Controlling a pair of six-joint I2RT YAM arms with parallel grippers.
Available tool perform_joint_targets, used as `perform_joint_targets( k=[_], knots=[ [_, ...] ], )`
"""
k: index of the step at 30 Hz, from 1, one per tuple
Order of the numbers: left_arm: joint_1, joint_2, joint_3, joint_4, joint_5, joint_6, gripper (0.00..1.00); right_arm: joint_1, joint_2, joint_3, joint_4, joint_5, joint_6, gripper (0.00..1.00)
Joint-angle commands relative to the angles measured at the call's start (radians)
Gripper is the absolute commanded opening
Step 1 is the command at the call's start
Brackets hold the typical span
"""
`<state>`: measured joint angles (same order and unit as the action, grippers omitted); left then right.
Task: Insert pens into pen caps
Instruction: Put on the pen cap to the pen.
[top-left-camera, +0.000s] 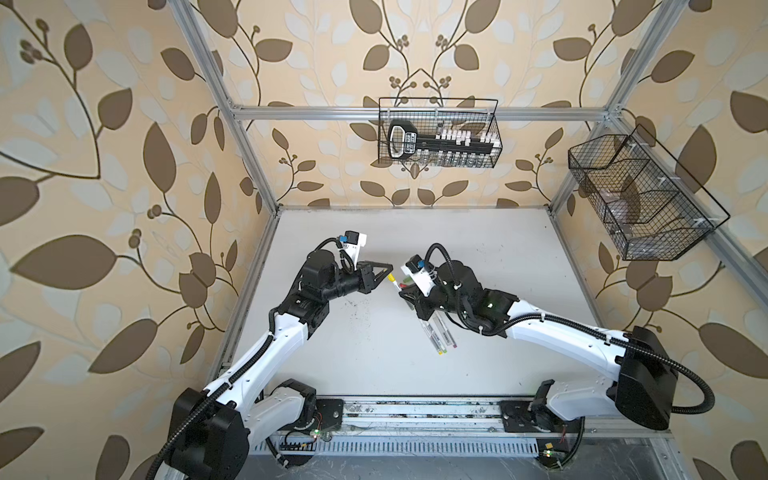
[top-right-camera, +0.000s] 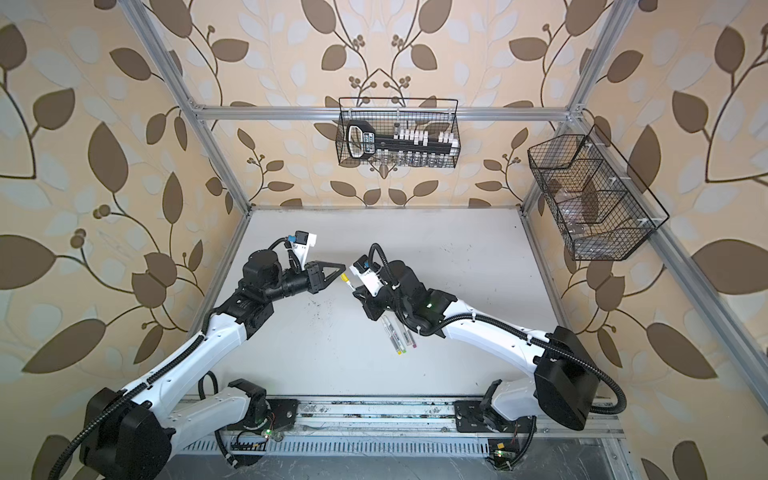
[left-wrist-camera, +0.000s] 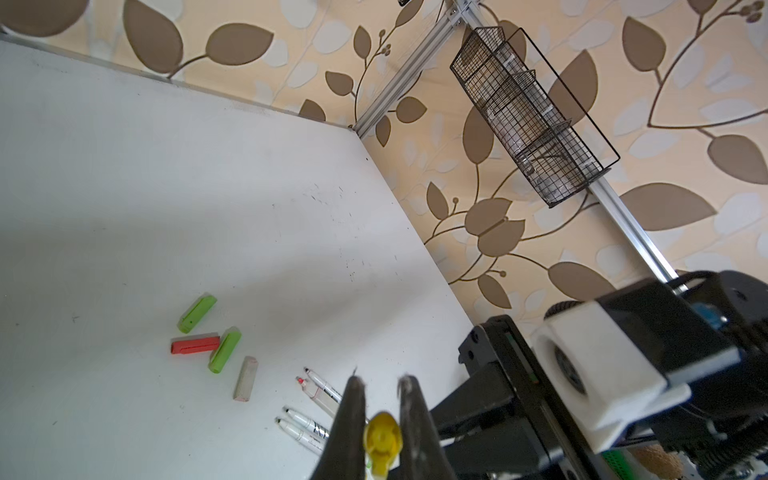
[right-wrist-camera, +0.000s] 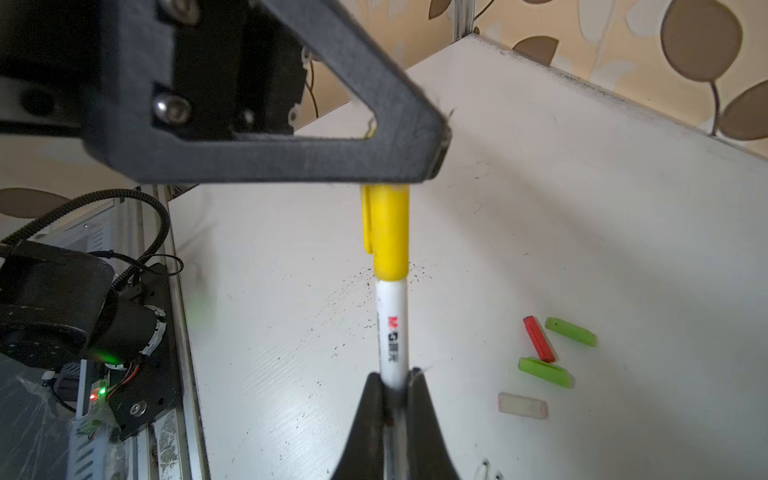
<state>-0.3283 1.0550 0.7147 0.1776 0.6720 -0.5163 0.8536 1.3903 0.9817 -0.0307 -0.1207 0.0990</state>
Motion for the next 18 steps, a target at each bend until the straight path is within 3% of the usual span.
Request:
perform_joint_targets(
  k=[1, 11, 18],
  knots=[
    [-0.048, 0.012, -0.003, -0.112, 0.11, 0.028, 0.0, -0.018, -0.005, 0.112, 0.179, 0.022, -0.032, 0.0],
    [-0.051, -0.003, 0.001, -0.103, 0.103, 0.025, 0.0, 0.01, 0.031, 0.146, 0.021, -0.021, -0.077, 0.0],
    [-0.05, -0.023, -0.001, -0.109, 0.087, 0.025, 0.17, 0.02, 0.023, 0.112, -0.046, -0.024, -0.059, 0.0]
  ],
)
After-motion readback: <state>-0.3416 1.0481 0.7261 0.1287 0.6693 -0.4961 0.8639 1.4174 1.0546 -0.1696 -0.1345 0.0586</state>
